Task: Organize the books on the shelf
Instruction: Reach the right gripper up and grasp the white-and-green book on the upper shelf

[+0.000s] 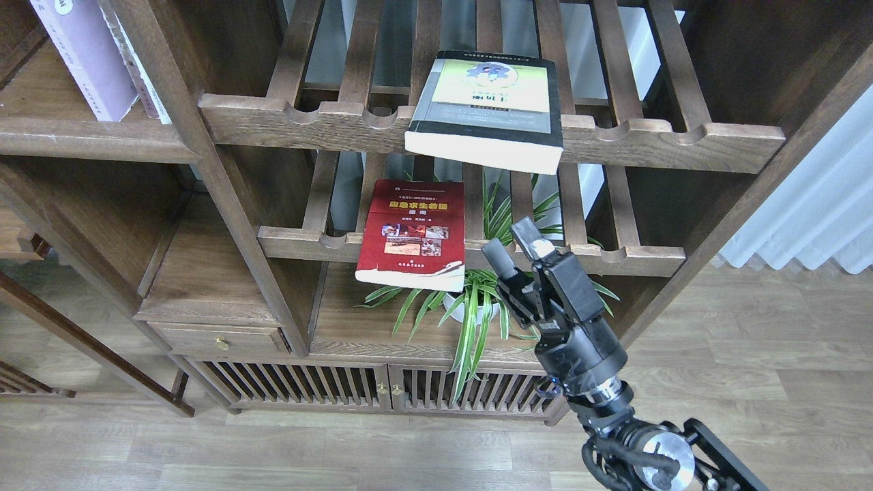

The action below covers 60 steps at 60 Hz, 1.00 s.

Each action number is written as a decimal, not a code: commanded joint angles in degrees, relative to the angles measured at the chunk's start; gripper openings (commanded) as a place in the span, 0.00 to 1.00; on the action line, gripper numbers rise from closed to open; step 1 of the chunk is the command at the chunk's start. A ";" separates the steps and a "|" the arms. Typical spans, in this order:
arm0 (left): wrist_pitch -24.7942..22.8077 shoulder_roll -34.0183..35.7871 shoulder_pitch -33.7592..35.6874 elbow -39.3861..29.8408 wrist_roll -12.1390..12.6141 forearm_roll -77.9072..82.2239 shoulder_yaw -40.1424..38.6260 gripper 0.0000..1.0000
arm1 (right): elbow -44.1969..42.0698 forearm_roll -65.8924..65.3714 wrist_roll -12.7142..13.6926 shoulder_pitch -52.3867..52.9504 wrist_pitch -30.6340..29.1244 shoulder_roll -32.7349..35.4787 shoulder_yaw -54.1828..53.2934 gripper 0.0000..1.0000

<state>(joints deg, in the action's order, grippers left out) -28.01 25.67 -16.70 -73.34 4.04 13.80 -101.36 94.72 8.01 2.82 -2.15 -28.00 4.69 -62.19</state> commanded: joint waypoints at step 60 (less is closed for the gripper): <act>0.01 0.35 0.17 -0.66 0.01 0.00 -1.12 1.00 | -1.29 -5.46 -0.62 11.99 15.26 -3.64 -0.47 0.99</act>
<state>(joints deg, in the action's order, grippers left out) -27.99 26.01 -16.51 -74.00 4.13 13.80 -102.32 93.76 2.18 2.56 9.22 -14.27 1.07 -62.36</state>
